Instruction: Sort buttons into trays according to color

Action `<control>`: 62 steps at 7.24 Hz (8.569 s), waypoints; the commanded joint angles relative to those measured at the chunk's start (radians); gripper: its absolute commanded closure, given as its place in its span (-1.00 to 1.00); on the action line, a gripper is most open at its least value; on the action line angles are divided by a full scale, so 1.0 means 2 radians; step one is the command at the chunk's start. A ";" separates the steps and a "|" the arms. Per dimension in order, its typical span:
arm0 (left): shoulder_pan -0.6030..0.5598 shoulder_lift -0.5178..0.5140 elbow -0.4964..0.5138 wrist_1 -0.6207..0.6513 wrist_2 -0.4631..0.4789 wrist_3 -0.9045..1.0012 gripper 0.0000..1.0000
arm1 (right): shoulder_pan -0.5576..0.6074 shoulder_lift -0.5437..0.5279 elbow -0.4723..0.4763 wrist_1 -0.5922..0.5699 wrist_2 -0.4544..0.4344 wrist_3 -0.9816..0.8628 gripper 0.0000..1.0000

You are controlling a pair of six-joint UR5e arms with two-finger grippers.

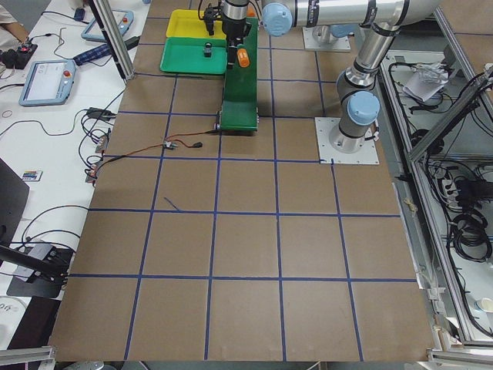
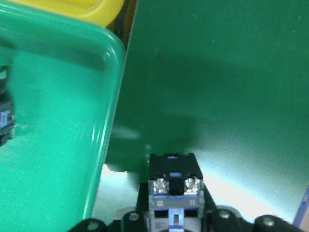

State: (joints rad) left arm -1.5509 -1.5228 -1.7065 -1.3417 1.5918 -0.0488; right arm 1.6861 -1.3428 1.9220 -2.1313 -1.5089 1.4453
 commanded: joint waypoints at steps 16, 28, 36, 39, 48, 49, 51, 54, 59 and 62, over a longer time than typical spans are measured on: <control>0.004 -0.002 0.001 0.003 -0.001 0.000 -1.00 | -0.061 -0.073 -0.162 0.203 -0.057 -0.348 -1.00; 0.004 -0.002 0.000 0.003 -0.001 0.000 -1.00 | -0.059 -0.138 -0.151 0.288 0.004 -0.776 -1.00; 0.004 -0.007 0.019 -0.044 -0.001 -0.004 -1.00 | -0.067 -0.157 -0.153 0.305 -0.003 -0.773 -1.00; 0.004 -0.011 0.029 -0.054 -0.001 -0.004 -1.00 | -0.066 -0.158 -0.151 0.303 -0.005 -0.773 -1.00; 0.005 -0.010 0.029 -0.053 -0.003 -0.004 -1.00 | -0.067 -0.160 -0.151 0.302 -0.006 -0.779 -1.00; 0.005 -0.010 0.029 -0.053 -0.003 -0.004 -1.00 | -0.066 -0.160 -0.151 0.302 -0.006 -0.776 -1.00; 0.005 -0.010 0.029 -0.052 -0.003 -0.003 -1.00 | -0.067 -0.160 -0.151 0.302 -0.006 -0.778 -1.00; 0.005 -0.009 0.027 -0.052 -0.003 -0.003 -1.00 | -0.066 -0.160 -0.151 0.273 -0.006 -0.775 -1.00; 0.005 -0.009 0.027 -0.053 -0.002 -0.002 -1.00 | -0.067 -0.171 -0.150 0.300 -0.005 -0.774 -1.00; 0.005 -0.008 0.026 -0.053 -0.003 -0.002 -1.00 | -0.068 -0.172 -0.151 0.335 -0.006 -0.773 -1.00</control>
State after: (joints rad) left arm -1.5417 -1.5387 -1.6534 -1.4481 1.5863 -0.0537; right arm 1.5514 -1.6852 1.6211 -1.4975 -1.5194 -0.1018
